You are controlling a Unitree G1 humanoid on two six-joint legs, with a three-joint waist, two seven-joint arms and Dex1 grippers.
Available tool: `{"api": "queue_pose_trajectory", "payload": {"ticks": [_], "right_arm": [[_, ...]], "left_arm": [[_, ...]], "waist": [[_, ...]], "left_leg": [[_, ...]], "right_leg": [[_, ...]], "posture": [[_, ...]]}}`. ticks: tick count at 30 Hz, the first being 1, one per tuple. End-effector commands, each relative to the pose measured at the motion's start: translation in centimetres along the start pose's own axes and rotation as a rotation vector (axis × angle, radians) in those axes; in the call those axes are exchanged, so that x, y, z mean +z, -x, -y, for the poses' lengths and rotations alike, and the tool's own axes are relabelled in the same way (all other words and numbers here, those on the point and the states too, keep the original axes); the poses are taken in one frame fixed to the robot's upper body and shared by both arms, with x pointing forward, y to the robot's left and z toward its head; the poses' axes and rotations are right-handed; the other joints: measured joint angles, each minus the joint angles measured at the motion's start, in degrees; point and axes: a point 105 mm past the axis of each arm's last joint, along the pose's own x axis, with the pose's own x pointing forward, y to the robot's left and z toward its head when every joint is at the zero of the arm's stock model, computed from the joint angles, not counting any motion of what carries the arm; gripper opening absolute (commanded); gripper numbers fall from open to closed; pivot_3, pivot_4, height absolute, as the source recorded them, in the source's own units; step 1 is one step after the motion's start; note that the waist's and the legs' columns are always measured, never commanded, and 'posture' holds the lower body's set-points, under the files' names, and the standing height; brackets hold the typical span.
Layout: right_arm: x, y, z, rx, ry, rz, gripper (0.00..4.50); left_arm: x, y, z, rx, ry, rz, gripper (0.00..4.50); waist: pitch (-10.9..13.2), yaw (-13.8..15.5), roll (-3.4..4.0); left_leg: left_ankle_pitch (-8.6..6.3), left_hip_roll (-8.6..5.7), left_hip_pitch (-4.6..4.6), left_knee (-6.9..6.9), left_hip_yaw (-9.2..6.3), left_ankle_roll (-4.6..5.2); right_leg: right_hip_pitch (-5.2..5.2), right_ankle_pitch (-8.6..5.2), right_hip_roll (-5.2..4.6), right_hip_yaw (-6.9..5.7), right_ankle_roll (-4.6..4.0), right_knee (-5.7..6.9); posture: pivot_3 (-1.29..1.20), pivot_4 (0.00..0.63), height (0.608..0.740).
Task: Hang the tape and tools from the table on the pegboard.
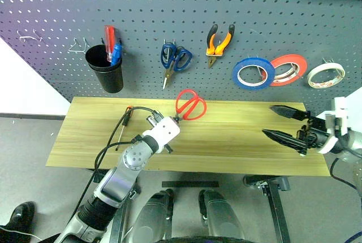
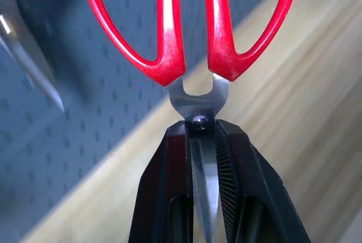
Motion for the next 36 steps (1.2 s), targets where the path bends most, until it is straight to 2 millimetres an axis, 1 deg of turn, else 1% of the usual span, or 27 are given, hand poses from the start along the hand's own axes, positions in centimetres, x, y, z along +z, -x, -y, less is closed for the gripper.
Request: {"api": "queue_pose_trajectory", "payload": {"ticks": [1, 3, 4, 7, 9, 11, 13, 16, 20, 24, 26, 30, 34, 36], "right_arm": [[1.8, 0.6, -1.3, 0.056, -0.013, 0.051, 4.50], [1.6, 0.8, -1.5, 0.061, -0.014, 0.038, 4.50], [1.6, 0.8, -1.6, 0.061, -0.017, 0.039, 4.50], [2.5, 1.4, -1.5, 0.050, -0.036, 0.087, 4.50], [2.8, 1.9, -1.4, 0.042, -0.049, 0.110, 4.50], [2.7, 2.1, -1.5, 0.033, -0.057, 0.122, 4.50], [2.7, 2.3, -1.6, 0.033, -0.075, 0.137, 4.50], [2.5, 2.4, -1.5, 0.019, -0.071, 0.141, 4.50], [2.9, 2.8, -1.2, 0.007, -0.080, 0.185, 4.50], [2.9, 3.0, -1.1, -0.001, -0.097, 0.214, 4.50], [2.6, 3.1, -1.1, -0.006, -0.096, 0.219, 4.50], [2.6, 2.7, -1.3, -0.004, -0.097, 0.233, 4.50], [2.4, 2.7, -1.3, -0.015, -0.087, 0.245, 4.50], [2.8, 2.7, -1.2, -0.020, -0.085, 0.280, 4.50]], "left_arm": [[2.0, 0.6, -1.4, 0.064, -0.006, 0.113, 0.25], [2.1, 0.8, -1.7, 0.072, 0.010, 0.124, 0.25], [2.3, 1.0, -2.0, 0.096, -0.017, 0.139, 0.25], [3.4, 1.6, -2.8, 0.120, -0.061, 0.209, 0.25], [4.0, 1.8, -3.1, 0.127, -0.089, 0.238, 0.25], [4.2, 2.2, -3.4, 0.148, -0.119, 0.263, 0.25], [4.5, 2.6, -4.3, 0.200, -0.134, 0.287, 0.25], [4.8, 2.8, -4.9, 0.217, -0.145, 0.305, 0.25], [5.7, 3.2, -6.0, 0.286, -0.187, 0.343, 0.25], [5.4, 3.2, -7.1, 0.333, -0.176, 0.327, 0.25], [5.1, 3.1, -7.6, 0.356, -0.166, 0.310, 0.25], [4.6, 2.5, -8.2, 0.373, -0.133, 0.287, 0.25], [4.1, 1.9, -8.4, 0.369, -0.102, 0.273, 0.25], [3.8, 1.5, -8.3, 0.366, -0.081, 0.264, 0.25]], "waist": [[0.0, 0.0, 0.02], [0.0, -0.1, 0.03], [0.0, -0.1, 0.05], [0.0, -0.1, 0.05], [0.0, -0.1, 0.06], [0.0, 0.0, 0.06], [0.0, -0.1, 0.07], [0.0, -0.1, 0.10], [-0.1, -0.1, 0.13], [-0.1, -0.1, 0.14], [-0.1, -0.1, 0.14], [-0.1, -0.1, 0.15], [-0.1, -0.1, 0.15], [-0.1, -0.1, 0.17]], "left_leg": [[0.00, 0.00, -0.03, 0.00, 0.00, 0.00], [0.00, 0.00, -0.04, 0.02, 0.00, 0.01], [0.00, 0.00, -0.04, 0.03, 0.00, 0.01], [0.00, 0.00, -0.04, 0.03, 0.01, 0.01], [0.00, 0.00, -0.04, 0.03, 0.01, 0.01], [0.00, 0.00, -0.06, 0.03, 0.01, 0.02], [0.00, 0.00, -0.06, 0.03, 0.01, 0.02], [-0.01, 0.00, -0.06, 0.04, 0.01, 0.03], [-0.01, 0.00, -0.06, 0.06, 0.03, 0.03], [0.00, 0.00, -0.06, 0.08, 0.03, 0.03], [0.00, 0.00, -0.06, 0.08, 0.03, 0.03], [0.00, 0.00, -0.06, 0.12, 0.03, 0.03], [0.00, -0.02, -0.05, 0.13, 0.03, 0.03], [0.00, -0.02, -0.04, 0.14, 0.03, 0.03]], "right_leg": [[-0.03, 0.00, 0.00, 0.00, 0.00, 0.00], [-0.03, 0.00, 0.00, 0.00, 0.00, 0.00], [-0.03, 0.00, 0.00, 0.00, 0.00, 0.00], [-0.03, 0.00, 0.00, -0.01, 0.01, 0.00], [-0.03, 0.00, 0.00, -0.02, 0.01, 0.00], [-0.03, 0.00, -0.01, -0.04, 0.01, -0.01], [-0.03, 0.01, -0.01, -0.04, 0.01, -0.02], [-0.03, 0.01, -0.01, -0.04, 0.02, -0.03], [-0.03, 0.01, -0.01, -0.06, 0.02, -0.02], [-0.02, 0.02, -0.01, -0.06, 0.03, -0.01], [-0.02, 0.02, -0.01, -0.07, 0.04, -0.01], [-0.02, 0.03, 0.00, -0.09, 0.04, 0.03], [-0.02, 0.04, 0.00, -0.09, 0.06, 0.04], [-0.02, 0.04, 0.00, -0.09, 0.06, 0.06]], "posture": [[-0.20, 0.228, 0.740], [-0.21, 0.227, 0.740], [-0.21, 0.225, 0.740], [-0.21, 0.221, 0.740], [-0.21, 0.221, 0.740], [-0.21, 0.216, 0.740], [-0.21, 0.216, 0.740], [-0.21, 0.209, 0.740], [-0.21, 0.208, 0.740], [-0.20, 0.206, 0.740], [-0.20, 0.206, 0.740], [-0.20, 0.205, 0.740], [-0.20, 0.203, 0.740], [-0.21, 0.202, 0.740]]}}
